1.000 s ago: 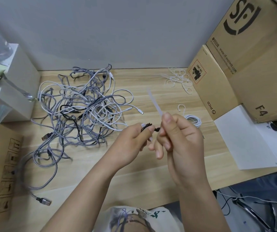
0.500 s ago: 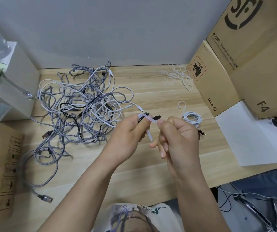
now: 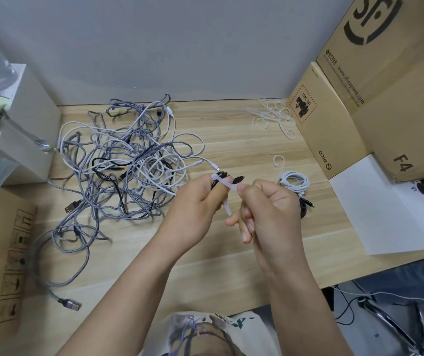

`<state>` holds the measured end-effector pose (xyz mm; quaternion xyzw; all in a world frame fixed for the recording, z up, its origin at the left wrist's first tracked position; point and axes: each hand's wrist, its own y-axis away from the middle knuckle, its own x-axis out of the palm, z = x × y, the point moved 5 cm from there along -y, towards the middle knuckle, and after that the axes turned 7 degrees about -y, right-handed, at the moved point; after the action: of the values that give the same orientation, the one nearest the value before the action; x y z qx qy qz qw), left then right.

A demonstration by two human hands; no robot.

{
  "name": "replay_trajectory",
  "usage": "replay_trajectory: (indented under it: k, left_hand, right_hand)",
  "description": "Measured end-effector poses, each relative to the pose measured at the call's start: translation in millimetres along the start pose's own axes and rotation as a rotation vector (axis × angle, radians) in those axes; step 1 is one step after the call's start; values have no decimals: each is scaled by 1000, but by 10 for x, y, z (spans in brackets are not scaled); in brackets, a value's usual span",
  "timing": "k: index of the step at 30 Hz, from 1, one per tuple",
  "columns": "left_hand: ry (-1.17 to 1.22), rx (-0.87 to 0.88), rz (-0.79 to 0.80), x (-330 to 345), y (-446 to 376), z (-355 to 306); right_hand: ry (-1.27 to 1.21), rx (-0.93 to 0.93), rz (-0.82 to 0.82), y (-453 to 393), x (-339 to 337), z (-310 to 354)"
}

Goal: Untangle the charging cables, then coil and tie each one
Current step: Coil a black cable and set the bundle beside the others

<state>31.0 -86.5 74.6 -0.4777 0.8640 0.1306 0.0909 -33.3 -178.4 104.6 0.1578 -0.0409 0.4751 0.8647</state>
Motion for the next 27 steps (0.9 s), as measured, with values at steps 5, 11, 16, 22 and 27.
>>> replay_trajectory:
  k: [5,11,16,22,27]
  left_hand:
    - [-162,66,-52,-11,39,-74]
    - [-367,143,28,-7,52,-104]
    - [-529,226,176,5,63,-110]
    - [-650,277,334,-6,74,-86]
    - [-399,304,465,109,171,-135]
  right_hand:
    - [42,4,11,-9,18,-17]
    - [53,32,17,-46,24,-62]
    - [236,-27,65,-110,-62,-59]
    - [586,-75,173,-234,-110,-82]
    - [282,125,333,-216,-38,-20]
